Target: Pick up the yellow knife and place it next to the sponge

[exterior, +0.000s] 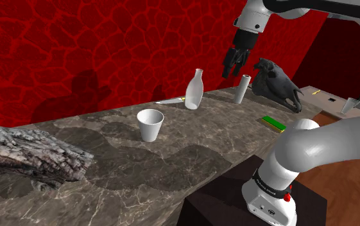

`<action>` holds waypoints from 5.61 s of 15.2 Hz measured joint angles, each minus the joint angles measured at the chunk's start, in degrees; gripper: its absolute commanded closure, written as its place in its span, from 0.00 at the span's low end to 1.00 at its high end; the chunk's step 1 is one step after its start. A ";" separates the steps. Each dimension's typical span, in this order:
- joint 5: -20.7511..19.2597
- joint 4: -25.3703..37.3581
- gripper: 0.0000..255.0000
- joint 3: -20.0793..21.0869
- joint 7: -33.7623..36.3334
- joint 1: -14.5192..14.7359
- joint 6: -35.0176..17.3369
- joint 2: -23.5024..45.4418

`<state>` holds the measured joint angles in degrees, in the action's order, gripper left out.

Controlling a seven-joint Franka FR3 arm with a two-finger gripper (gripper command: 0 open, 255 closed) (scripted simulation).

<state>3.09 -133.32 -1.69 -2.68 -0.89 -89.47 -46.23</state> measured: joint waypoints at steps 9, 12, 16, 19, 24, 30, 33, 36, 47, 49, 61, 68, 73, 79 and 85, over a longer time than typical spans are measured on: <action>-7.50 1.45 0.00 -3.87 -13.68 1.58 -7.30 12.52; -10.50 2.73 0.00 -5.28 -19.23 2.01 -10.70 18.37; -14.13 5.47 0.00 -6.61 -25.99 2.52 -14.83 26.41; -16.64 8.65 0.00 -7.42 -30.84 2.70 -17.87 33.17; -20.66 13.96 0.00 -7.96 -37.87 2.84 -22.71 43.88; -25.53 22.07 0.00 -7.70 -44.82 3.04 -27.08 56.56; -28.16 26.23 0.00 -7.55 -47.95 3.07 -29.18 62.77; -30.58 32.01 0.00 -7.28 -51.03 3.29 -30.38 69.57; -35.01 38.54 0.00 -7.82 -54.97 2.19 -36.27 81.02; -35.07 38.60 0.00 -7.88 -54.91 2.05 -36.68 81.46; -35.18 38.57 1.00 -7.89 -54.80 2.14 -36.83 81.11; -34.88 38.83 1.00 -7.80 -55.48 2.04 -35.83 80.62; -34.41 39.26 1.00 -7.68 -56.89 2.05 -33.60 78.54; -33.90 39.82 1.00 -7.51 -58.47 2.23 -30.73 75.93; -33.95 38.04 1.00 -7.89 -60.34 1.51 -29.84 72.45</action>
<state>-30.85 -95.28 -9.58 -63.02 0.61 -119.31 26.22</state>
